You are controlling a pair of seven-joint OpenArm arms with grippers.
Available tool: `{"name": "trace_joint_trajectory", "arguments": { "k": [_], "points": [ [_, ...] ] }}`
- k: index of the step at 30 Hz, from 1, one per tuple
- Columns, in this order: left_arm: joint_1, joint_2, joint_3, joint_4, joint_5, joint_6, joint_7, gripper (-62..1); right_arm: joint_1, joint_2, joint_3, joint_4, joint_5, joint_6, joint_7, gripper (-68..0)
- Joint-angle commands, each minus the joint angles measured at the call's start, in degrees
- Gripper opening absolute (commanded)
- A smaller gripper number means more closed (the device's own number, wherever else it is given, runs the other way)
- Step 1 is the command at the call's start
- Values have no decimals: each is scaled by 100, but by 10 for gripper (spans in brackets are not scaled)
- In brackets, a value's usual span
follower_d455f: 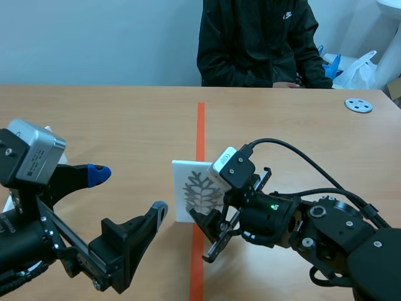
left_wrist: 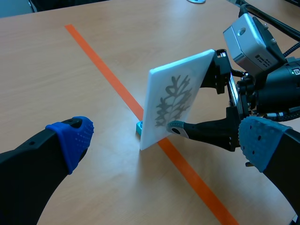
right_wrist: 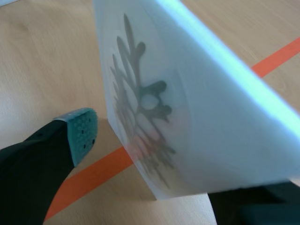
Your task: Sort the leaf by its shape. The table is split by an orange tape line. A compound leaf with several leaflets goes to the left side, a simple leaf with one blade goes to the right side. Return to the home posture when a red brick is placed on the table.
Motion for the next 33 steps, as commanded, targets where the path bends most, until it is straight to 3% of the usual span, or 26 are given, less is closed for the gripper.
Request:
{"name": "trace_joint_trajectory", "arguments": {
  "k": [1,5,17,25,33],
  "points": [
    [26,-2,-2,111,-42,24,-81,14,79,44,7,70,59,4,109,-385],
    [26,-2,-2,111,-42,24,-81,14,39,44,7,70,59,4,107,-481],
    [26,-2,-2,111,-44,24,-83,14,33,44,7,70,59,4,120,-653],
    [26,-2,-2,111,-44,24,-83,14,33,46,214,114,70,44,415,-660],
    [26,-2,-2,111,-44,24,-81,14,-98,61,953,621,275,184,407,-660]
  ]
}}
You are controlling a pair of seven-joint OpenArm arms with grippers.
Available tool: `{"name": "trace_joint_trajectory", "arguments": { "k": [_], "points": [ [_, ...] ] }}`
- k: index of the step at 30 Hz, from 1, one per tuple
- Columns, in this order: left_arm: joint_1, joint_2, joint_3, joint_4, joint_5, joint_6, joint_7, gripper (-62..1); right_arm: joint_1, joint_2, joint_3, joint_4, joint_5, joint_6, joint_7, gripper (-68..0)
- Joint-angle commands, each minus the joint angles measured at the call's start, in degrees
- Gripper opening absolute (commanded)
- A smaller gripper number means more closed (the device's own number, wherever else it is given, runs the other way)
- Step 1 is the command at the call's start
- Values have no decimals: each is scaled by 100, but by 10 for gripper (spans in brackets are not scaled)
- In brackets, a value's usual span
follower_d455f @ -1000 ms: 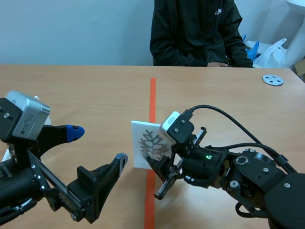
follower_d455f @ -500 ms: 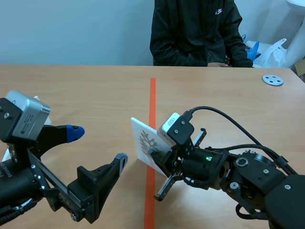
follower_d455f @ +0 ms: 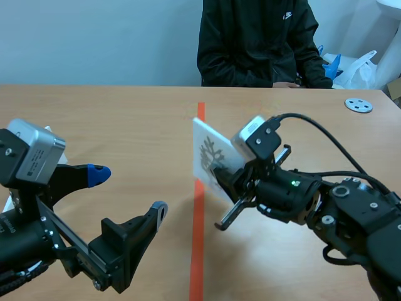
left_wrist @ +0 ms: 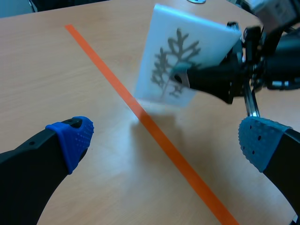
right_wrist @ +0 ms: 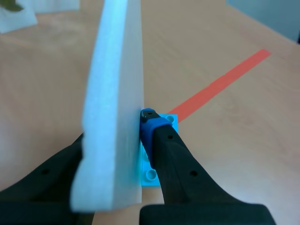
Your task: Sort the leaf by its shape. The table is split by an orange tape line. A compound leaf with several leaflets goes to the left side, a simple leaf with one blade goes to the right side. Return to the home posture when a red brick is placed on the table.
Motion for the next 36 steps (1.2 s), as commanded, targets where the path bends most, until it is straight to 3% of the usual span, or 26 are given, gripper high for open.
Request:
{"name": "trace_joint_trajectory", "arguments": {
  "k": [1,6,15,21,23,26,30,36],
  "points": [
    [26,-2,-2,111,-42,13,-81,14,-72,61,247,310,212,13,120,-660],
    [26,-2,-2,111,-42,13,-81,14,-404,61,1019,763,699,74,39,-660],
    [26,-2,-2,111,-42,13,-81,14,-772,61,2793,1056,1797,737,-645,-660],
    [26,-2,-2,111,-42,13,-81,14,-800,61,3790,1054,2306,743,-1333,-660],
    [26,-2,-2,111,-42,13,-81,14,-800,61,3978,1051,2535,584,-1580,-660],
    [26,-2,-2,111,-42,13,-81,14,-787,61,4098,1014,2804,98,-1873,-660],
    [26,-2,-2,111,-42,11,-81,14,-671,61,4111,809,2817,-450,-1967,-660],
    [28,-2,-2,111,-42,11,-79,14,-55,61,4109,26,2809,-807,-2052,-660]
  ]
}}
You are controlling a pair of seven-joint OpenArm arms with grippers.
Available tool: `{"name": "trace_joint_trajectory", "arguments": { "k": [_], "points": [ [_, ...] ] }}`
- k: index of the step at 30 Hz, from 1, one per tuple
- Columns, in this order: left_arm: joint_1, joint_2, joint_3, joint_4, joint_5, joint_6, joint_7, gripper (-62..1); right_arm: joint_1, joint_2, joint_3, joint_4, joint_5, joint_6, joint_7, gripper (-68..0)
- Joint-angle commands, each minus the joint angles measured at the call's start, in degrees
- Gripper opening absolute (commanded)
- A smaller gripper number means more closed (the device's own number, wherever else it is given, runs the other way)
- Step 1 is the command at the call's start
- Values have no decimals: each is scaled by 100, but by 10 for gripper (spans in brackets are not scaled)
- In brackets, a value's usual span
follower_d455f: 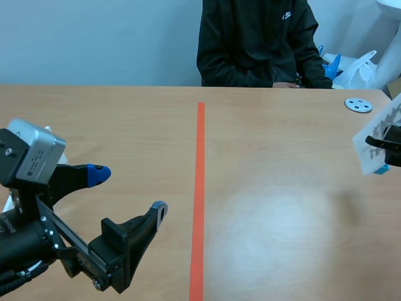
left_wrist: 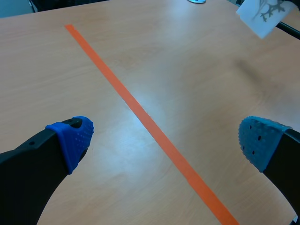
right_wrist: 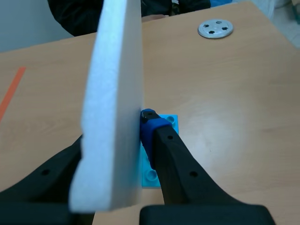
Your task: Sort the leaf by its shape. The table is split by an orange tape line. A compound leaf with several leaflets goes to the left side, a simple leaf with one blade goes to the right side. Return to the home posture when a red brick is placed on the table.
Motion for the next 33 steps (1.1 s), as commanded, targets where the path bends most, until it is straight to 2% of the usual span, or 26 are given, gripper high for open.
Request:
{"name": "trace_joint_trajectory", "arguments": {
  "k": [1,6,10,15,18,22,30,33],
  "points": [
    [28,-2,-2,111,-42,11,-79,14,350,68,-28,-188,24,-2,68,-660],
    [28,-2,-2,111,-42,11,-79,14,966,68,-44,-938,-160,-2,72,-660],
    [28,-2,-2,111,-42,11,-79,14,1438,68,-256,-1565,-389,-127,195,-660],
    [28,-2,-2,111,-39,13,-79,14,1941,66,-686,-2179,-944,-133,387,-660],
    [28,-2,-2,111,-39,13,-79,14,1991,66,-942,-2275,-1241,-260,549,-660],
    [26,-2,-2,111,-39,13,-81,14,1985,66,-1268,-2275,-1589,-278,686,-660],
    [26,-2,-11,111,-39,13,-81,14,1825,42,-1379,-2275,-1626,-295,767,-657],
    [24,-2,-13,111,-39,13,-83,14,1733,35,-1379,-2275,-1626,-295,870,-622]
  ]
}}
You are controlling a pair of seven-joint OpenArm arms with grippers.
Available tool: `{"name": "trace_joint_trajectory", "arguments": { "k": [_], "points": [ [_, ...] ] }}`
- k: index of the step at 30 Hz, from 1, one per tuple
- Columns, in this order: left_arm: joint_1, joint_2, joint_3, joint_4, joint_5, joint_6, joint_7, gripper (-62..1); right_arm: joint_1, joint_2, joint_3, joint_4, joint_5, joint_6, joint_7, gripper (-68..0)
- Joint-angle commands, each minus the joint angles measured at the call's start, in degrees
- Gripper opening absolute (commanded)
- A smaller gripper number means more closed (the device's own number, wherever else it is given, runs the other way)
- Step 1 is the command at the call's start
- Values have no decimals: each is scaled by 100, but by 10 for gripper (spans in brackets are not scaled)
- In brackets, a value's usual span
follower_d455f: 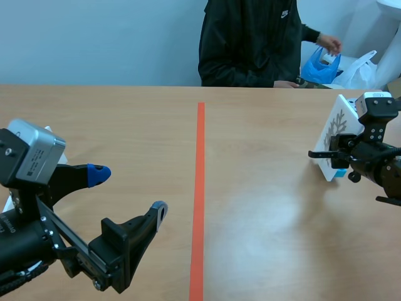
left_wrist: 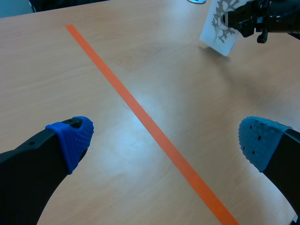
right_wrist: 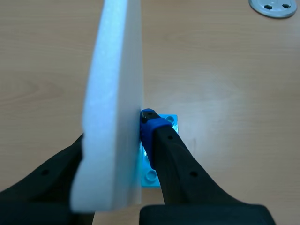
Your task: Sort the leaf by its shape. The table is split by an orange tape line. A compound leaf with several leaflets goes to the left side, a simple leaf with one blade goes to the right side. Return to the home posture when a red brick is placed on the table.
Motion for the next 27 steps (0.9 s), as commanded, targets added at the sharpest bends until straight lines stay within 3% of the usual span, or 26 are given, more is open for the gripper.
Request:
{"name": "trace_joint_trajectory", "arguments": {
  "k": [1,9,19,27],
  "points": [
    [26,-2,-11,111,-39,11,-83,14,59,79,74,166,61,-4,127,-613],
    [28,-2,-11,111,-39,11,-83,14,44,79,74,166,61,-7,149,-575],
    [28,-2,-11,111,-39,11,-83,14,46,111,131,269,66,0,328,-342],
    [28,-2,-11,111,-39,11,-83,14,-15,273,328,1005,236,125,201,-206]
  ]
}}
